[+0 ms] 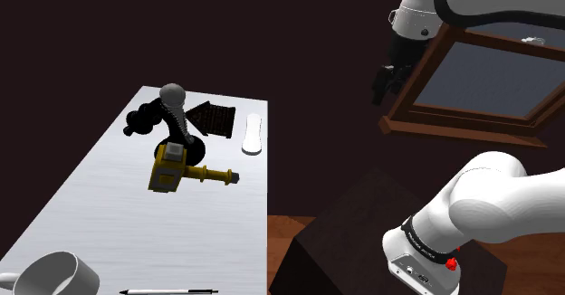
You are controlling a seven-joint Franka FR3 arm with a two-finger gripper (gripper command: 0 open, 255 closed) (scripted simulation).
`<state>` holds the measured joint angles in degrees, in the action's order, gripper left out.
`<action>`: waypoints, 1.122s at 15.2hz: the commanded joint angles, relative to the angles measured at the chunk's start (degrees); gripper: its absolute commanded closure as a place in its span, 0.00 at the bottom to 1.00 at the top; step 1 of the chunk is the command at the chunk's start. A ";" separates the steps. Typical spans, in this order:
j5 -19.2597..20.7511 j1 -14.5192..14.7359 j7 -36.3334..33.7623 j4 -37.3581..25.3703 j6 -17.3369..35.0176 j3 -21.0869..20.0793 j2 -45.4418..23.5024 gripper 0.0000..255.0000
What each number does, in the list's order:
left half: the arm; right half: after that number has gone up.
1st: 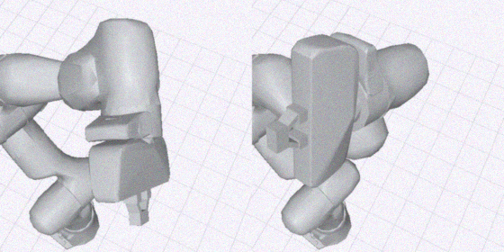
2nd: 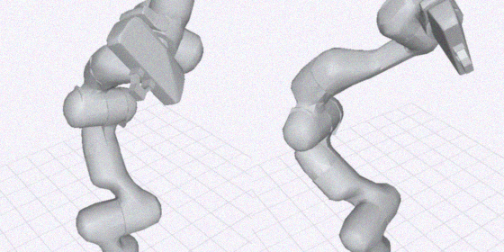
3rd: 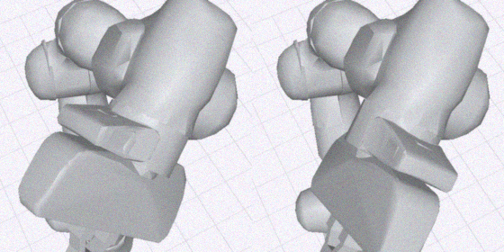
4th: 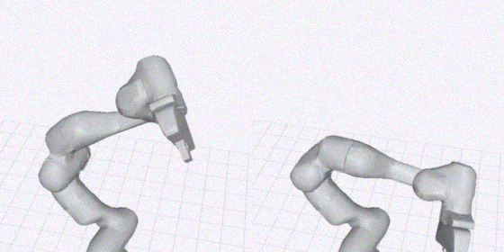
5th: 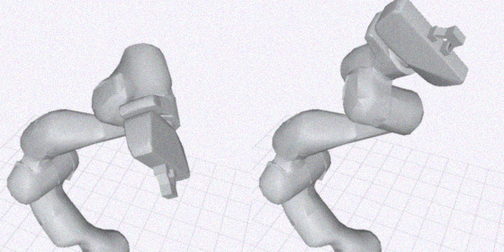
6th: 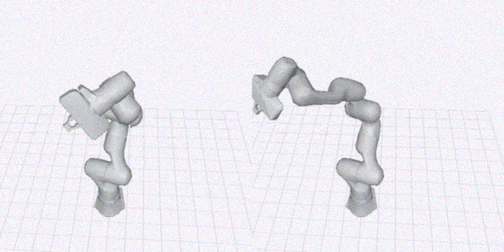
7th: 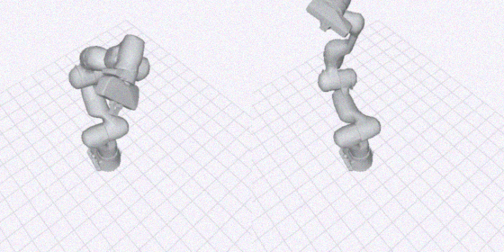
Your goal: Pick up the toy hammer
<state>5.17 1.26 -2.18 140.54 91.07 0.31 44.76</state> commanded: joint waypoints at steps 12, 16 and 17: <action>-3.96 7.17 6.21 0.85 21.16 -1.94 -15.70 0.00; -5.37 9.65 8.74 -0.58 27.91 -2.97 -22.16 0.00; -5.71 10.24 9.39 -1.07 29.49 -3.26 -23.80 0.00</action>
<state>-0.08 10.76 6.70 140.24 119.09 -2.51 22.64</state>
